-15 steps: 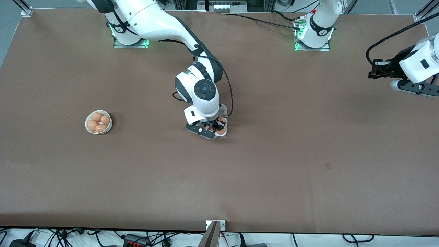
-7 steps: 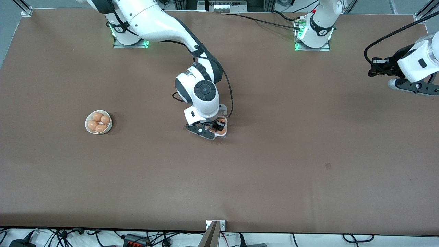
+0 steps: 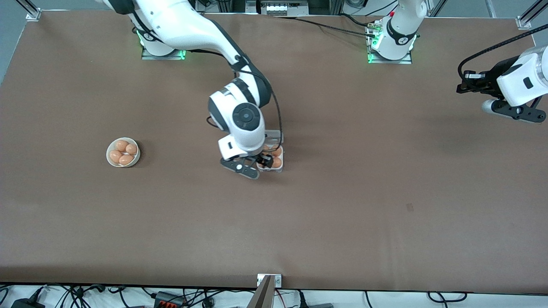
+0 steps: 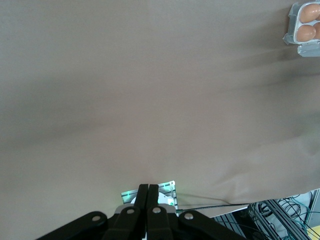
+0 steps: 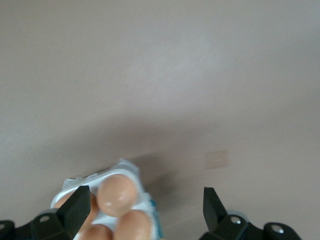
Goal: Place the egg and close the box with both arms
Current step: 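Withdraw the right gripper to rest while the left gripper reaches out, then move the left gripper over the egg box toward its open lid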
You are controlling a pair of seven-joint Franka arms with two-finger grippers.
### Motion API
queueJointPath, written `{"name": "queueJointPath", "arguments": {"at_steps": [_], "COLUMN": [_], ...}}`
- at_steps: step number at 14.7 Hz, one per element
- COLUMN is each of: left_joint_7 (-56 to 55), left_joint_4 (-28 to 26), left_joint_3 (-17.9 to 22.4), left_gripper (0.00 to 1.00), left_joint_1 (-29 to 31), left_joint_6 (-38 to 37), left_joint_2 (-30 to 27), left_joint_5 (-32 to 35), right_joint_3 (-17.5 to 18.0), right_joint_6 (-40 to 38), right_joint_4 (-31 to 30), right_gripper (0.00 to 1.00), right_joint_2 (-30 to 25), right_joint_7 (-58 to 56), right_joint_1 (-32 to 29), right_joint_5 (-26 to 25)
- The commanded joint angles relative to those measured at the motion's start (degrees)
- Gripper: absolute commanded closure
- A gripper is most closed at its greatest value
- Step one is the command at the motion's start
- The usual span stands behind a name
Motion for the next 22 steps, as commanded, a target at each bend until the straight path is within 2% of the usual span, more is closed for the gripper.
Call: {"name": "queueJointPath", "arguments": {"at_steps": [1,6,9,11,13,15,16,19,22], "left_joint_7": [-0.38,-0.56,-3.97,-8.80,-12.58,-15.14,-17.06,-24.80,-29.27], "left_joint_4": [2.43,2.51,2.43,2.43,2.51,3.30,4.18,6.11,9.27], "left_joint_3": [-0.21,-0.38,-0.56,-0.56,-0.56,-0.56,-0.56,-0.64,-0.65], "left_gripper": [0.95,0.90,0.89,0.88,0.88,0.89,0.89,0.89,0.89], "left_joint_1": [-0.37,-4.49,-6.08,-8.80,-13.01,-16.62,-17.94,-23.21,-28.39], "left_joint_6": [-3.10,-5.56,-5.57,-5.31,-5.13,-4.17,-3.90,-3.73,-1.88], "left_joint_2": [1.26,1.70,2.23,2.23,2.32,3.28,4.07,5.92,9.78], "left_joint_5": [-1.30,-4.37,-8.85,-9.91,-9.92,-9.92,-10.00,-9.91,-10.09], "right_joint_3": [0.54,0.19,0.36,2.54,3.88,3.88,3.88,3.00,-1.47], "right_joint_6": [-6.82,-20.70,-32.91,-37.94,-35.52,-18.52,-14.44,-15.90,-19.82], "right_joint_4": [-0.96,-1.22,-1.66,-5.33,-14.53,-27.70,-31.59,-31.29,-24.19], "right_gripper": [0.00,0.00,0.00,0.00,0.00,0.00,0.00,0.00,0.00], "right_joint_2": [-6.75,-16.15,-23.18,-28.72,-36.35,-44.70,-46.56,-46.67,-46.32], "right_joint_7": [-9.17,-25.88,-36.34,-45.20,-54.96,-58.86,-59.22,-63.42,-67.30], "right_joint_1": [-3.59,-10.27,-16.15,-22.91,-29.16,-34.08,-35.76,-37.96,-37.71], "right_joint_5": [-0.63,-0.72,-0.11,0.16,-0.01,0.16,0.16,0.34,0.34]}}
